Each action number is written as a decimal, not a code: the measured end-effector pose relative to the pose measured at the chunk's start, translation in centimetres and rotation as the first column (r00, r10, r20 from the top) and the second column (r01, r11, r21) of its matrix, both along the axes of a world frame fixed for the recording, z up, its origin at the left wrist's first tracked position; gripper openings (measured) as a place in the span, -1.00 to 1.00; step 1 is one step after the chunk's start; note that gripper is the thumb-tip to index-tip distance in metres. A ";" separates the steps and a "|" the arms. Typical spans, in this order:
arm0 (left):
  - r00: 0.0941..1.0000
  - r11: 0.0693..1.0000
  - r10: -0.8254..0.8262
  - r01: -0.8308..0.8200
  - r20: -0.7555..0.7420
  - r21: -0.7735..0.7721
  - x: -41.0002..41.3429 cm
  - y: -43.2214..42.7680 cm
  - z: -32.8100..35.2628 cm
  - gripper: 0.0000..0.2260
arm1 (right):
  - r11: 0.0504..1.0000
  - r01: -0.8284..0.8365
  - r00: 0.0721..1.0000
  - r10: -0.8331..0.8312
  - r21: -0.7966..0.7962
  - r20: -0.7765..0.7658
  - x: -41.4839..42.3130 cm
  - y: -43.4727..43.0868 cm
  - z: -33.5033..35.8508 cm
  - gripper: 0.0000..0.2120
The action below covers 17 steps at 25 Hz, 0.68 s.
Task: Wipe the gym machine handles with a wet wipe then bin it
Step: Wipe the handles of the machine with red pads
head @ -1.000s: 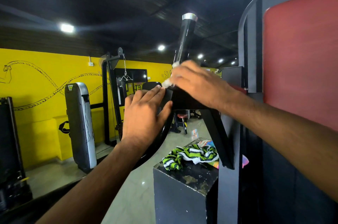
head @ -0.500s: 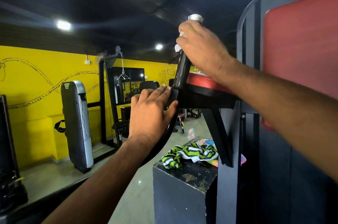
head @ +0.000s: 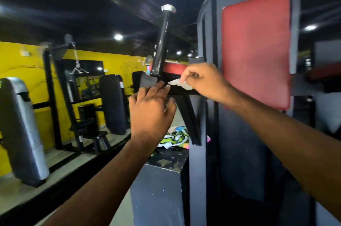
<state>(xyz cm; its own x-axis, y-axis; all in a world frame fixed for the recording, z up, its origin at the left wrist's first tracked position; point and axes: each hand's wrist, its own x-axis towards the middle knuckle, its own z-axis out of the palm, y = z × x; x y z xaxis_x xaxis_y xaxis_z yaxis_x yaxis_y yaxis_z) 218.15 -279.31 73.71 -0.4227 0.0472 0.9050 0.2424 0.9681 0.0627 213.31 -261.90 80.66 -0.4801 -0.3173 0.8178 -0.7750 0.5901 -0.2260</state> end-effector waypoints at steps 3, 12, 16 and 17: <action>0.973 0.978 -0.210 0.207 0.100 0.039 -0.1 4.4 -1.7 -0.62 | 0.959 0.284 0.954 -0.283 0.003 0.101 1.8 6.6 -2.7 -0.79; 0.766 0.783 -0.618 0.619 0.177 0.056 3.6 19.7 -5.5 -0.65 | 0.645 0.762 0.632 -0.723 -0.056 0.278 13.5 21.1 -9.1 -0.85; 0.632 0.634 -0.773 0.767 0.054 0.099 6.6 25.7 -6.0 -0.70 | 0.539 0.813 0.579 -0.789 -0.221 0.204 20.3 23.0 -11.2 -0.85; 0.593 0.592 -0.805 0.801 0.025 0.092 7.2 26.9 -5.9 -0.69 | 0.523 0.814 0.567 -0.809 -0.254 0.151 21.5 23.1 -11.7 -0.85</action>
<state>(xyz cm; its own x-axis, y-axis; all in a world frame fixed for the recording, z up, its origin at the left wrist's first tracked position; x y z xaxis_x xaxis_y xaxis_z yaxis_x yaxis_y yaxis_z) 225.30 -252.45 67.79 -0.2930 0.3372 0.8947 0.9132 0.3759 0.1574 234.78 -238.78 68.97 -0.4270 0.4414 0.7892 0.0118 0.8754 -0.4833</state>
